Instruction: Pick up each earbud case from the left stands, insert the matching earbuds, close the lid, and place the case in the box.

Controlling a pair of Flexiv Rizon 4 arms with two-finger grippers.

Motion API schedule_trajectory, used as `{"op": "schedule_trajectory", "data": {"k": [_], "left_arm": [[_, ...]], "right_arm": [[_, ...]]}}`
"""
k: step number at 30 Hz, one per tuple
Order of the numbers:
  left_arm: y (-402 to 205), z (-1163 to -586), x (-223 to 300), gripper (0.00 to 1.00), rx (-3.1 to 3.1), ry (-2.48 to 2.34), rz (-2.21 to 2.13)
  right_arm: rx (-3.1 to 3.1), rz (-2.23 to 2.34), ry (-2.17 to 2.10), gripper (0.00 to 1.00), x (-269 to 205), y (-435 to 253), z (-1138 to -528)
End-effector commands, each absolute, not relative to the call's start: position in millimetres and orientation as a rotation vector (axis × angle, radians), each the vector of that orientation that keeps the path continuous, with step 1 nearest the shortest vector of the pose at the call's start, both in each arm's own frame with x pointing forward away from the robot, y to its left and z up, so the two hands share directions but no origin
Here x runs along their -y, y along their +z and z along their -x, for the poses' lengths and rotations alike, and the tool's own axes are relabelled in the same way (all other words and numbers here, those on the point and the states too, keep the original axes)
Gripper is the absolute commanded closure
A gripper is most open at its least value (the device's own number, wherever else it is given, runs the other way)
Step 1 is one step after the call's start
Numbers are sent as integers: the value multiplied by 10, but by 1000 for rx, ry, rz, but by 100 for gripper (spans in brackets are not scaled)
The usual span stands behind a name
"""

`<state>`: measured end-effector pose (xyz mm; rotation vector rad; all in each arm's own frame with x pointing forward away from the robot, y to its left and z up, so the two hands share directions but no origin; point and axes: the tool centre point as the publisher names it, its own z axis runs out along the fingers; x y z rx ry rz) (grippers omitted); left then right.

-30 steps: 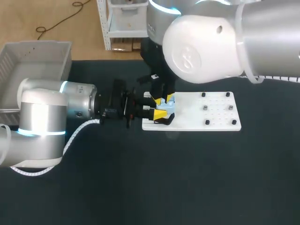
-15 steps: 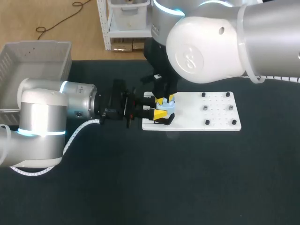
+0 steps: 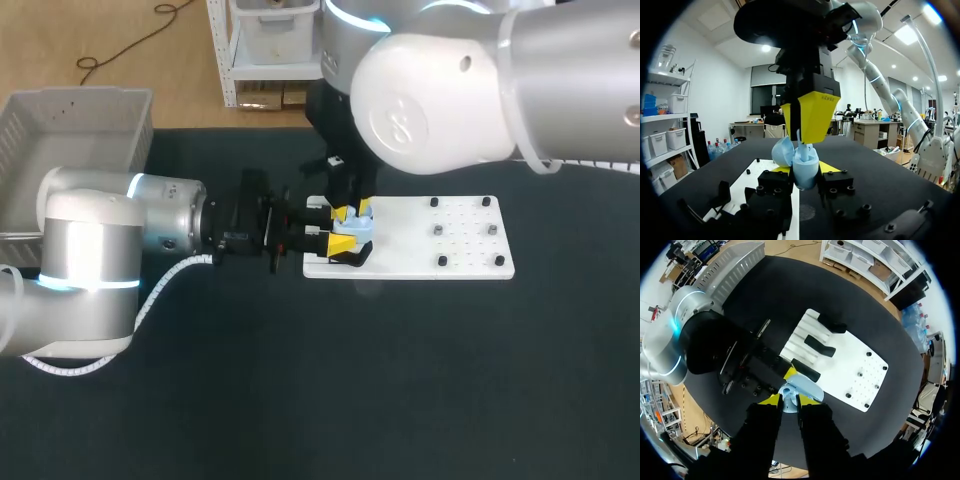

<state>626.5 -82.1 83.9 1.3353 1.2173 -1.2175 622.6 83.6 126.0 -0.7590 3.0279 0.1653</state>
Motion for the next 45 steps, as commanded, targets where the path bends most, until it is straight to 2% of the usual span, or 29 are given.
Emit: {"op": "schedule_trajectory", "data": {"k": [1,24,45], "left_arm": [[847,-6251,824,100,-1217,-1214,-1333],[847,-6251,824,100,-1217,-1214,-1333],[847,-6251,824,100,-1217,-1214,-1333]], "right_arm": [[-3030,758,167,100,-837,1236,-6253],[-2830,555,-51,100,-873,1462,-5896],[-2632,626,275,100,-719,1391,-6185]]}}
